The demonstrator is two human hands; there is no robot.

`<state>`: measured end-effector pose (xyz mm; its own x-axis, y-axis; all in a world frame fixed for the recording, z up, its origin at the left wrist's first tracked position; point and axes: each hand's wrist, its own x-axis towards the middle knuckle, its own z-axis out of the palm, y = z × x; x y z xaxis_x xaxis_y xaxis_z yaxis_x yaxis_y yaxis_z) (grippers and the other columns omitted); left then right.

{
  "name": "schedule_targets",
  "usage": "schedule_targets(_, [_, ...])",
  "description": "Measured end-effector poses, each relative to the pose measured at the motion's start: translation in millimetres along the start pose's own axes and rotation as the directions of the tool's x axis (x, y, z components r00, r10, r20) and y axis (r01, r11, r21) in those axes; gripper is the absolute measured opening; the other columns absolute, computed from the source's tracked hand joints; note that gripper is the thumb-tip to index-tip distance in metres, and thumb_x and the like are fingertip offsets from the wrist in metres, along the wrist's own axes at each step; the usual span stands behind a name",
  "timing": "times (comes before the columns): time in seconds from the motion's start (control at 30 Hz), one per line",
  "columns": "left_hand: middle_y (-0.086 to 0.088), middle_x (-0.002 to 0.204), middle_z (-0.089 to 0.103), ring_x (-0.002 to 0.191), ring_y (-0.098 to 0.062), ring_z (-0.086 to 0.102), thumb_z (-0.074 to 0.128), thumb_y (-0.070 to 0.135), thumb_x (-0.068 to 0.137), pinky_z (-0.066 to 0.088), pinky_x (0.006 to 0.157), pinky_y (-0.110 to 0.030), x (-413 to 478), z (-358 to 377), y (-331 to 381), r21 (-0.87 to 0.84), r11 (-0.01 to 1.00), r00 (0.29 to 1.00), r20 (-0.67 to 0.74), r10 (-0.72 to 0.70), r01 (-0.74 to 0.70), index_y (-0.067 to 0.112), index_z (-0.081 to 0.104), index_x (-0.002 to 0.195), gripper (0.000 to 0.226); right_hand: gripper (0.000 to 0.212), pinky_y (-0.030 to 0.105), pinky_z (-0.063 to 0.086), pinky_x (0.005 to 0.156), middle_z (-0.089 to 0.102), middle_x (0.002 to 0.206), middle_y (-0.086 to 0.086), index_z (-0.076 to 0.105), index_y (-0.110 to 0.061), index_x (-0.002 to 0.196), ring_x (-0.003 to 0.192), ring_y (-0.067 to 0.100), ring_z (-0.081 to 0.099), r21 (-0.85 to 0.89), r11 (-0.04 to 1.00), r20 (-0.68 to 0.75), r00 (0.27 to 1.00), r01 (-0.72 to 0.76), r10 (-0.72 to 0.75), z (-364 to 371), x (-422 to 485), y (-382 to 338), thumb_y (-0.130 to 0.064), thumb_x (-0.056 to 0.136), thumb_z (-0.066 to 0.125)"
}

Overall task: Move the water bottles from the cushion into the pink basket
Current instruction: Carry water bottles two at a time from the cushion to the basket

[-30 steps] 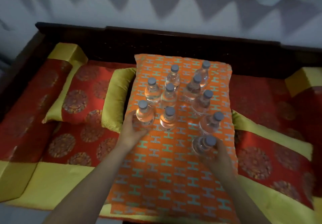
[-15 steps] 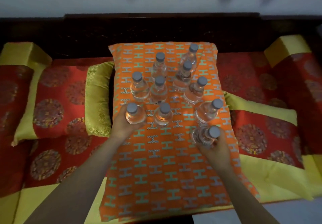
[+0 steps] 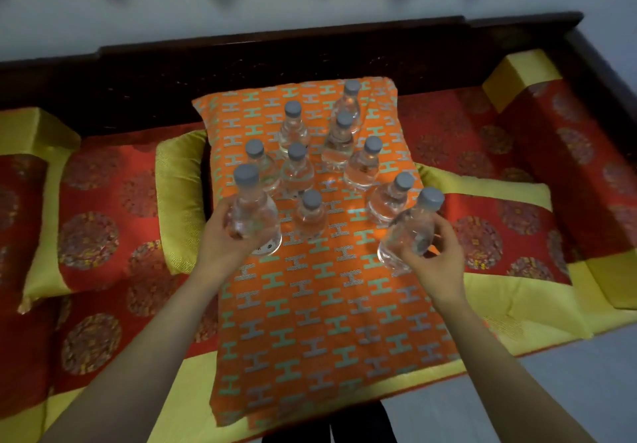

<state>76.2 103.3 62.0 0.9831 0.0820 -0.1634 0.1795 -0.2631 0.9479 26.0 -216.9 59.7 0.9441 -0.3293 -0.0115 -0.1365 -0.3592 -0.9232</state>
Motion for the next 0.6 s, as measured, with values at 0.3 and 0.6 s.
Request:
schedule_targets(0.3, [0.014, 0.092, 0.065, 0.072, 0.015, 0.056, 0.084, 0.007, 0.068, 0.039, 0.061, -0.003, -32.9, 54.5, 49.4, 0.006, 0.992, 0.988, 0.091, 0.122, -0.123, 0.017, 0.061, 0.11, 0.049, 0.045, 0.024, 0.049, 0.07, 0.068, 0.093, -0.006, 0.063, -0.033, 0.104, 0.083, 0.004, 0.061, 0.042, 0.992, -0.189, 0.974, -0.121, 0.127, -91.3, -36.6, -17.5, -0.024, 0.067, 0.086])
schedule_targets(0.6, [0.005, 0.085, 0.067, 0.065, 0.008, 0.057, 0.084, 0.013, 0.071, 0.045, 0.057, -0.009, -71.1, 184.7, 131.0, -0.028, 0.959, 0.921, 0.275, 0.277, -0.281, 0.018, 0.065, 0.102, 0.037, 0.053, 0.048, 0.056, 0.084, 0.068, 0.101, 0.006, 0.062, -0.035, 0.107, 0.097, 0.026, 0.066, 0.072, 0.978, -0.416, 0.885, -0.195, 0.208, -260.6, -91.1, -8.8, -0.021, 0.062, 0.087])
